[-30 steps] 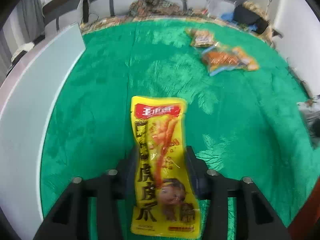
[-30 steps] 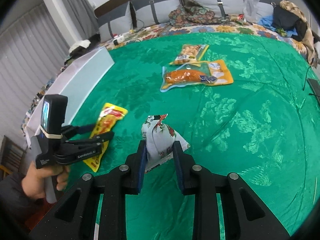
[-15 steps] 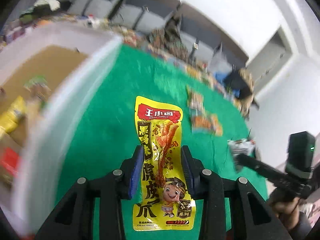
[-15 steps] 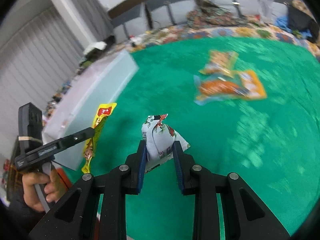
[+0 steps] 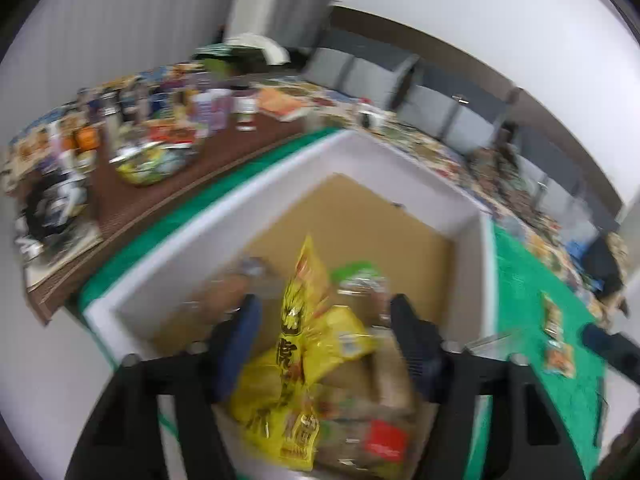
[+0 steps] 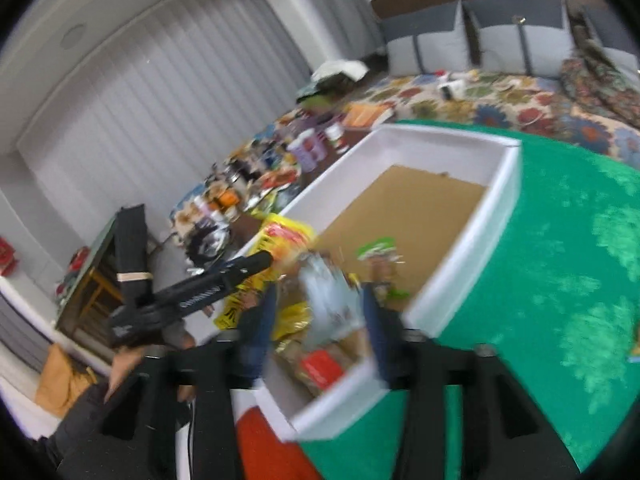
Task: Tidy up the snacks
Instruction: 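Carry the yellow bag and white packet into the white box and open both grippers, then move both grippers back over the bed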
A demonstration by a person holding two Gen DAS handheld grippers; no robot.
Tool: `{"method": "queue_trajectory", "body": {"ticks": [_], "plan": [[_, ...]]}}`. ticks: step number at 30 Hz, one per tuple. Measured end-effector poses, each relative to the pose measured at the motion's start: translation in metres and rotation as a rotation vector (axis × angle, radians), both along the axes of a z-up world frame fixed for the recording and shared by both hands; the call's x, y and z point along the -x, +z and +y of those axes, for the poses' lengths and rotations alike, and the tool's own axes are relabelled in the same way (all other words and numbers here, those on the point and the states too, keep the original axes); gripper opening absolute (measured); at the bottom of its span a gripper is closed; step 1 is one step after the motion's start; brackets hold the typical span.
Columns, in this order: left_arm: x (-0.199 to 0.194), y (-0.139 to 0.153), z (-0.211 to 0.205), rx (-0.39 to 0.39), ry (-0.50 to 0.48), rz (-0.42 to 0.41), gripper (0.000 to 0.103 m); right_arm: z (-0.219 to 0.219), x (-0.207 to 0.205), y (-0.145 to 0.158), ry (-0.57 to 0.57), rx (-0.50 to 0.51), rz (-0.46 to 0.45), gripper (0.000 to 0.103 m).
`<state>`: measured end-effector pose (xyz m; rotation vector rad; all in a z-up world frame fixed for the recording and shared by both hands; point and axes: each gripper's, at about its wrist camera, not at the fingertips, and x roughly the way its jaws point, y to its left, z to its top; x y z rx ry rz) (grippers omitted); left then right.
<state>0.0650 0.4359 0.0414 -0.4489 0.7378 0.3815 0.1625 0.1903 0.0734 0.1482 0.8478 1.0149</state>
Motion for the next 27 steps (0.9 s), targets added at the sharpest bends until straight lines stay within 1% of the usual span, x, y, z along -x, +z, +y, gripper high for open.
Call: {"method": "queue_trajectory", "body": {"ticks": [1, 2, 3, 4, 5, 6, 7, 9, 10, 12, 13, 16, 17, 18, 19, 21, 23, 26, 27], "plan": [[0.004, -0.002, 0.001, -0.007, 0.022, -0.006, 0.081, 0.003, 0.0, 0.001, -0.004, 0.001, -0.004, 0.056], [0.011, -0.003, 0.003, -0.009, 0.038, -0.02, 0.084, 0.001, 0.001, 0.001, -0.01, -0.003, -0.011, 0.058], [0.019, -0.006, 0.001, -0.006, 0.047, -0.037, 0.086, -0.005, 0.002, 0.001, -0.014, -0.009, -0.022, 0.061], [0.026, -0.008, -0.001, 0.0, 0.047, -0.047, 0.088, -0.01, 0.004, -0.001, -0.025, -0.005, -0.041, 0.067], [0.029, -0.009, -0.003, 0.011, 0.038, -0.054, 0.088, -0.019, 0.006, -0.007, -0.046, 0.02, -0.071, 0.071], [0.032, -0.011, -0.011, 0.024, 0.018, -0.065, 0.088, -0.029, 0.006, -0.014, -0.066, 0.06, -0.099, 0.072], [0.031, -0.011, -0.021, 0.032, 0.0, -0.075, 0.088, -0.041, 0.008, -0.027, -0.087, 0.115, -0.128, 0.072], [0.028, -0.006, -0.048, 0.05, -0.059, -0.107, 0.088, -0.069, 0.011, -0.066, -0.138, 0.258, -0.166, 0.072], [0.025, -0.003, -0.059, 0.056, -0.082, -0.117, 0.089, -0.093, 0.013, -0.096, -0.18, 0.353, -0.171, 0.072], [0.02, 0.001, -0.093, 0.073, -0.162, -0.142, 0.092, -0.135, 0.015, -0.135, -0.243, 0.466, -0.152, 0.072], [0.015, 0.003, -0.113, 0.081, -0.21, -0.153, 0.094, -0.165, 0.018, -0.155, -0.285, 0.517, -0.133, 0.072], [-0.004, 0.005, -0.175, 0.094, -0.342, -0.161, 0.101, -0.238, 0.025, -0.178, -0.415, 0.577, -0.124, 0.072], [-0.012, 0.003, -0.195, 0.094, -0.383, -0.151, 0.101, -0.268, 0.026, -0.184, -0.487, 0.592, -0.119, 0.072], [-0.02, -0.002, -0.215, 0.09, -0.42, -0.132, 0.101, -0.284, 0.026, -0.186, -0.53, 0.598, -0.113, 0.072], [-0.033, -0.011, -0.242, 0.079, -0.468, -0.097, 0.101, -0.304, 0.024, -0.189, -0.583, 0.606, -0.105, 0.072], [-0.048, -0.027, -0.274, 0.058, -0.52, -0.052, 0.101, -0.342, 0.019, -0.193, -0.688, 0.62, -0.082, 0.072], [-0.067, -0.051, -0.308, 0.024, -0.55, 0.019, 0.101, -0.376, 0.016, -0.199, -0.78, 0.62, -0.057, 0.074], [-0.094, -0.086, -0.343, -0.022, -0.576, 0.101, 0.101, -0.41, 0.016, -0.198, -0.863, 0.575, -0.042, 0.08], [-0.103, -0.097, -0.351, -0.044, -0.578, 0.125, 0.101, -0.417, 0.014, -0.197, -0.876, 0.557, -0.022, 0.08]]}}
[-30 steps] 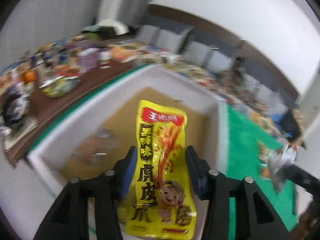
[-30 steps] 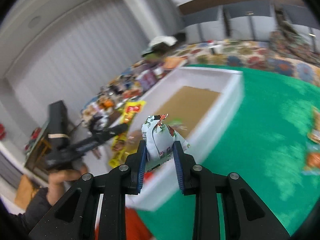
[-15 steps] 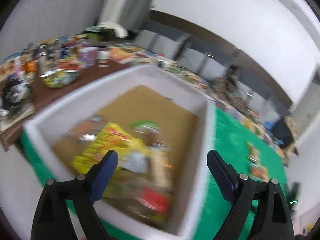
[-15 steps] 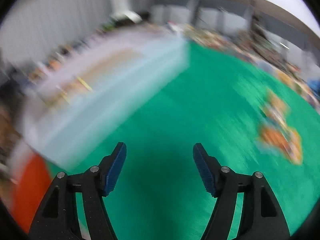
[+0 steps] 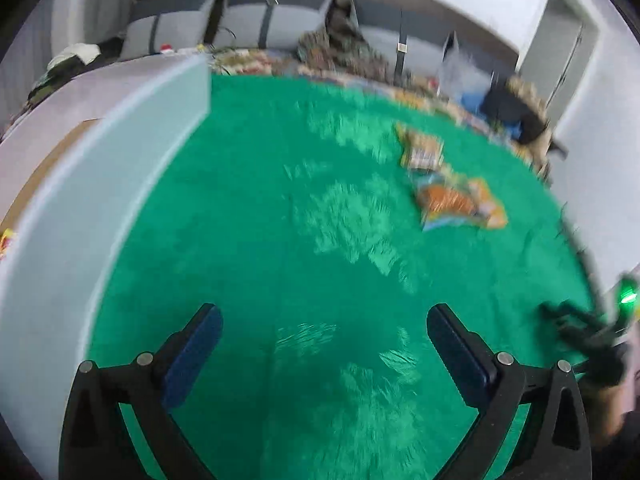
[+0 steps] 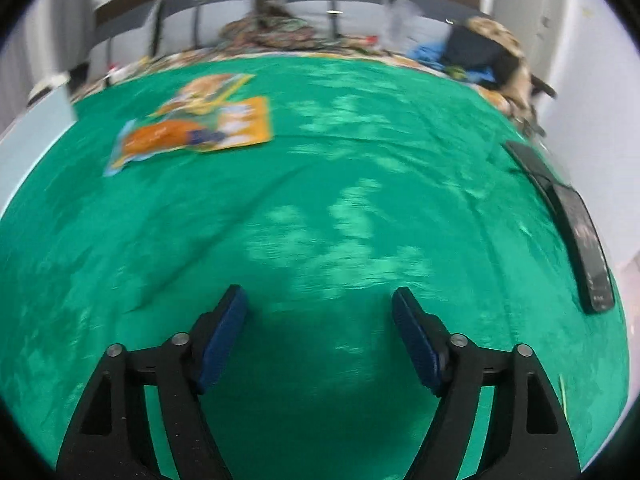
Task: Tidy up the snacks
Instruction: 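Move both grippers back over the bed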
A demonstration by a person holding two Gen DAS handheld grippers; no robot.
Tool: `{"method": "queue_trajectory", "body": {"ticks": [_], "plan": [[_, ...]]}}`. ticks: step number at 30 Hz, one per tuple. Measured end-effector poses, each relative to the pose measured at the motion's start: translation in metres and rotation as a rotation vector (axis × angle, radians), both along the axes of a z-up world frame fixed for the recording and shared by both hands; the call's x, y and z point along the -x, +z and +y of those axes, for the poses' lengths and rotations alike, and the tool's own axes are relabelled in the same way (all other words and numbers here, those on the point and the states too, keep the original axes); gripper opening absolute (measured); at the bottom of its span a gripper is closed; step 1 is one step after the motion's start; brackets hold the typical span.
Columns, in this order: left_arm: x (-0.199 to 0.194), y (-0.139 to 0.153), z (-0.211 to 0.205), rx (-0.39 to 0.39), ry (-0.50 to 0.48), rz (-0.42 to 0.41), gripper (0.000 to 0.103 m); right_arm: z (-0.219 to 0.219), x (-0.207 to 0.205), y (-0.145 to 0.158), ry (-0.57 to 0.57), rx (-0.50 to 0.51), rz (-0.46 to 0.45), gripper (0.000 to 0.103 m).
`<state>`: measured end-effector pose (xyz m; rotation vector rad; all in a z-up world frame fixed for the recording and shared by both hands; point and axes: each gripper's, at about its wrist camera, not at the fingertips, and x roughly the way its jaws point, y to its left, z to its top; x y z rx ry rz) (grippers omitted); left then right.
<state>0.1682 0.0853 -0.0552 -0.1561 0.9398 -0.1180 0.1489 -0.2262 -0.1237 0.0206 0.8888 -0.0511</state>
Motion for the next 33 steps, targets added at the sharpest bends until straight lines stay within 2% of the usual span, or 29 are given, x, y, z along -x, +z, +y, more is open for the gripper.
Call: {"method": "queue_trajectory", "body": {"ticks": [2, 7, 10, 33], "plan": [[-0.017, -0.019, -0.016, -0.055, 0.001, 0.018, 0.101, -0.013, -0.003, -0.002, -0.021, -0.049, 0.007, 0.083], [-0.038, -0.046, -0.035, -0.147, 0.001, 0.022, 0.101, -0.014, -0.004, -0.004, -0.008, -0.045, 0.015, 0.088], [-0.04, -0.05, -0.035, -0.179, 0.0, 0.008, 0.101, -0.018, -0.002, -0.006, -0.011, -0.042, 0.016, 0.089], [-0.042, -0.053, -0.033, -0.179, -0.007, 0.009, 0.103, -0.019, -0.002, -0.007, -0.011, -0.043, 0.016, 0.091]]}}
